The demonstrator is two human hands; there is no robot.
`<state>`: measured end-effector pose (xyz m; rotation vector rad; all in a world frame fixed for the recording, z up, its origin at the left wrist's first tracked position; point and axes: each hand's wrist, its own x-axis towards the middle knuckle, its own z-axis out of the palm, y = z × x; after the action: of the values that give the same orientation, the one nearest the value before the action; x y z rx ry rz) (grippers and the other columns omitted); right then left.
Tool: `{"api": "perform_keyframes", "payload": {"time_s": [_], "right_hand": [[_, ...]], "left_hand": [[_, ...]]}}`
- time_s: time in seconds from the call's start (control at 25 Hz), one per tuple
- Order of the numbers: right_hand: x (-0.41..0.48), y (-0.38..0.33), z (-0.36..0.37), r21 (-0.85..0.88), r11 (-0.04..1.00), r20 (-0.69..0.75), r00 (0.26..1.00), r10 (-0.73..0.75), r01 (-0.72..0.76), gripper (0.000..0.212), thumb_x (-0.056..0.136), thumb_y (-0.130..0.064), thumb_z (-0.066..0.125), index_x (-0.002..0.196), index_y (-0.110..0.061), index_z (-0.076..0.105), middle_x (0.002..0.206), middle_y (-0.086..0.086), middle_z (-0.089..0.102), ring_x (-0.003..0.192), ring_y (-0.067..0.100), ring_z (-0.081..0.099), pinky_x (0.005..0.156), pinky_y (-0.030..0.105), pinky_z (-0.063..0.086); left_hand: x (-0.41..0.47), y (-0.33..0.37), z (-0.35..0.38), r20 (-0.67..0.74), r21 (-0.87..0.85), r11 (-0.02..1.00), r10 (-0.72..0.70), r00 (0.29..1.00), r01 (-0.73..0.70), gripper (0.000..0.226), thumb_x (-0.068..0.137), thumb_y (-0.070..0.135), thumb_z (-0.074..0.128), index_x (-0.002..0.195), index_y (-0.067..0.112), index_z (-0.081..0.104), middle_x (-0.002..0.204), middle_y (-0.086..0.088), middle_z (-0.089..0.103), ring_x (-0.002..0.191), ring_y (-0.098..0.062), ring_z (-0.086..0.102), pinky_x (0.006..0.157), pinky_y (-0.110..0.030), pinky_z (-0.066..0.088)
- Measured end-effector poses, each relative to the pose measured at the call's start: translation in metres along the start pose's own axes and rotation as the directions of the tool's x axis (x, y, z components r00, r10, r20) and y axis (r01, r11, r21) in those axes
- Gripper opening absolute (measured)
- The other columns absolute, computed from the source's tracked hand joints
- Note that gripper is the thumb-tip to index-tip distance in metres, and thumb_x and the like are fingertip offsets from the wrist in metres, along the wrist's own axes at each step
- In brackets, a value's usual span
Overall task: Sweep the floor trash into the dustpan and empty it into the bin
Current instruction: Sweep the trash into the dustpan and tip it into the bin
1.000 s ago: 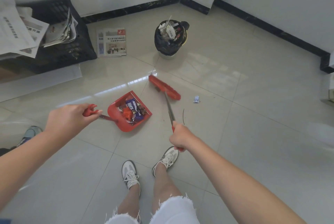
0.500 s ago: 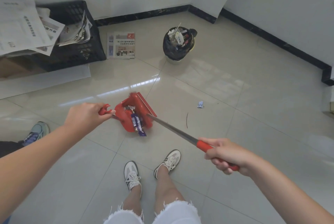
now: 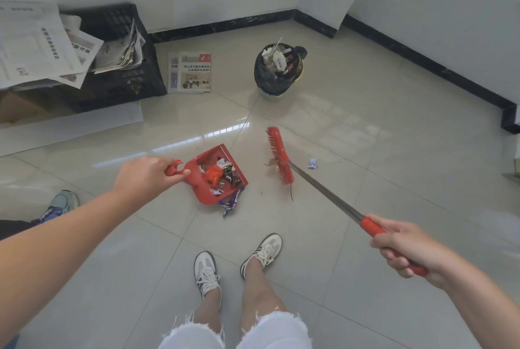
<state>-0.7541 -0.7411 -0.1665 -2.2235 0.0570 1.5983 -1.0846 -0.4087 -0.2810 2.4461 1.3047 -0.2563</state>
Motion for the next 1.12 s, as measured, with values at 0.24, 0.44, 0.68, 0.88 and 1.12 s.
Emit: {"api": "perform_keyframes", "payload": {"time_s": [0.24, 0.44, 0.68, 0.88, 1.12], "right_hand": [[0.003, 0.046, -0.037, 0.058, 0.994, -0.037, 0.995, 0.096, -0.094, 0.06, 0.085, 0.003, 0.053, 0.136, -0.029, 0.049, 0.051, 0.003, 0.038, 0.035, 0.01, 0.028, 0.036, 0.013, 0.025], [0.018, 0.072, -0.055, 0.126, 0.978, -0.039, 0.984, 0.171, -0.165, 0.047, 0.085, 0.004, 0.052, 0.12, -0.028, 0.057, 0.052, 0.003, 0.038, 0.035, 0.009, 0.03, 0.036, 0.011, 0.024], [0.046, 0.068, -0.108, 0.106, 0.958, -0.031, 0.962, 0.272, -0.267, 0.041, 0.084, 0.001, 0.053, 0.115, -0.025, 0.056, 0.049, 0.002, 0.042, 0.03, 0.008, 0.034, 0.035, 0.01, 0.026], [0.053, 0.047, -0.128, 0.071, 0.972, 0.002, 0.974, 0.225, -0.224, 0.035, 0.084, 0.004, 0.051, 0.113, -0.015, 0.056, 0.042, 0.005, 0.045, 0.027, 0.011, 0.039, 0.033, 0.01, 0.032], [0.04, 0.019, -0.186, 0.089, 0.983, -0.02, 0.986, 0.166, -0.163, 0.039, 0.085, 0.003, 0.052, 0.123, 0.003, 0.055, 0.044, 0.005, 0.043, 0.027, 0.009, 0.036, 0.029, 0.01, 0.03]], "left_hand": [[0.02, 0.026, 0.001, 0.043, 0.055, 0.996, 0.062, 0.997, -0.065, 0.049, 0.083, 0.067, 0.051, 0.077, 0.019, 0.063, 0.068, 0.006, 0.063, 0.071, -0.018, 0.059, 0.055, -0.029, 0.042], [0.032, 0.068, -0.027, -0.015, 0.017, 0.997, 0.075, 0.997, -0.075, 0.047, 0.082, 0.065, 0.056, 0.075, 0.019, 0.064, 0.059, 0.005, 0.057, 0.065, -0.02, 0.051, 0.052, -0.028, 0.035], [0.034, 0.117, -0.106, -0.078, -0.116, 0.989, 0.083, 0.994, -0.091, 0.039, 0.079, 0.066, 0.06, 0.069, 0.029, 0.066, 0.055, 0.007, 0.059, 0.06, -0.01, 0.055, 0.053, -0.028, 0.039], [0.042, 0.167, -0.156, -0.161, -0.324, 0.945, -0.011, 0.987, -0.042, 0.045, 0.076, 0.067, 0.063, 0.062, 0.025, 0.072, 0.053, 0.0, 0.06, 0.056, -0.021, 0.055, 0.054, -0.032, 0.039], [0.063, 0.192, -0.195, -0.252, -0.652, 0.758, -0.187, 0.95, -0.024, 0.04, 0.076, 0.057, 0.071, 0.064, 0.019, 0.072, 0.04, 0.004, 0.045, 0.041, -0.019, 0.04, 0.05, -0.029, 0.041]]}}
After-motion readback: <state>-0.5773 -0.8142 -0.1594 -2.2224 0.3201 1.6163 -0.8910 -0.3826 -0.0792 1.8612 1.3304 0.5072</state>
